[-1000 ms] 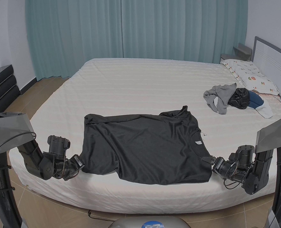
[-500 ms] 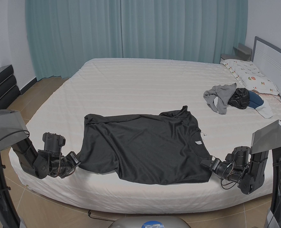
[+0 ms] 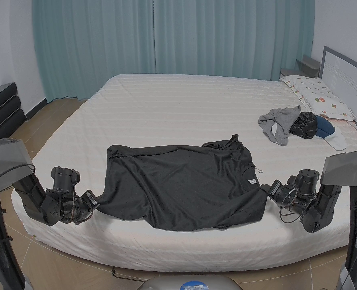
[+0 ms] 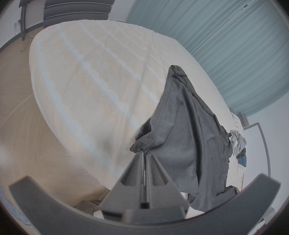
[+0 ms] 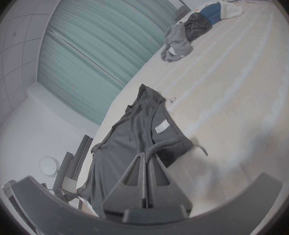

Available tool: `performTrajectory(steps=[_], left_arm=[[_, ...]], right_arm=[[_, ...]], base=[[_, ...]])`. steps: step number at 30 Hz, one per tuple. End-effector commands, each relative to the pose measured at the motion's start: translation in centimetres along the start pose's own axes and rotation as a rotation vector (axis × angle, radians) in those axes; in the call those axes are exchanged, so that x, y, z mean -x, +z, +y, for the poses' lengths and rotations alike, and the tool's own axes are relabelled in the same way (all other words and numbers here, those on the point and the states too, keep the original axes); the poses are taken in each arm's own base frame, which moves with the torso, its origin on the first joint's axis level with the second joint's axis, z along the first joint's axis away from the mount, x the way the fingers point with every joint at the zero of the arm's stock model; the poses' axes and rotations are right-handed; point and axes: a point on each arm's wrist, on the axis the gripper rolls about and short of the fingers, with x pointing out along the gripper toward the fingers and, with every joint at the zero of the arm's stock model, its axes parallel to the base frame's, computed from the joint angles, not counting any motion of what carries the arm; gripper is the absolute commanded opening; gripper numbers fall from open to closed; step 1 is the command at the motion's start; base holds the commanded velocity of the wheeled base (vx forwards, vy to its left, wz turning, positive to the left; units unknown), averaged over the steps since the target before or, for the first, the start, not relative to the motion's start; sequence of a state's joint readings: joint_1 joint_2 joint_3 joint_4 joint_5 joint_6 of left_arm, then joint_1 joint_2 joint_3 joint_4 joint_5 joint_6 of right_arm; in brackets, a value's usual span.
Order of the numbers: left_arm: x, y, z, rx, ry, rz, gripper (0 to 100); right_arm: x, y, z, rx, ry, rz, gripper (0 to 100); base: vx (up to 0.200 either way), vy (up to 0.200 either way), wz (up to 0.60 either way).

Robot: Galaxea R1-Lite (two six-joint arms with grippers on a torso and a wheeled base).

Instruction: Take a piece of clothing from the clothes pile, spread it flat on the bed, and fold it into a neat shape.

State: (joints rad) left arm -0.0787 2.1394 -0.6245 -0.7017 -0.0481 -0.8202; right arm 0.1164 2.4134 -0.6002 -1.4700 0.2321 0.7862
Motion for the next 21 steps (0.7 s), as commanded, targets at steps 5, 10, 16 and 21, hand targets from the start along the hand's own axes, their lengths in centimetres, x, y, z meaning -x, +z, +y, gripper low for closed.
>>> performTrajectory(steps=[5, 10, 16, 21], left_arm=[[-0.3, 0.2, 0.3, 0.009, 0.006, -0.002, 0], [-0.3, 0.2, 0.3, 0.009, 0.005, -0.003, 0], [-0.4, 0.2, 0.2, 0.011, 0.003, -0.005, 0], [-0.7, 0.0, 0.4, 0.007, 0.012, 0.005, 0]], right_arm=[[-4.9, 3.8, 1.1, -0.002, -0.002, -0.023, 0], [-7.7, 4.5, 1.1, -0.002, -0.016, -0.027, 0], [-10.4, 4.4, 0.5, 0.009, -0.028, -0.074, 0], [-11.3, 5.1, 0.9, 0.034, -0.032, -0.075, 0]], base=[[0.000, 0.000, 0.00], [0.000, 0.000, 0.00], [0.000, 0.000, 0.00], [0.000, 0.000, 0.00]])
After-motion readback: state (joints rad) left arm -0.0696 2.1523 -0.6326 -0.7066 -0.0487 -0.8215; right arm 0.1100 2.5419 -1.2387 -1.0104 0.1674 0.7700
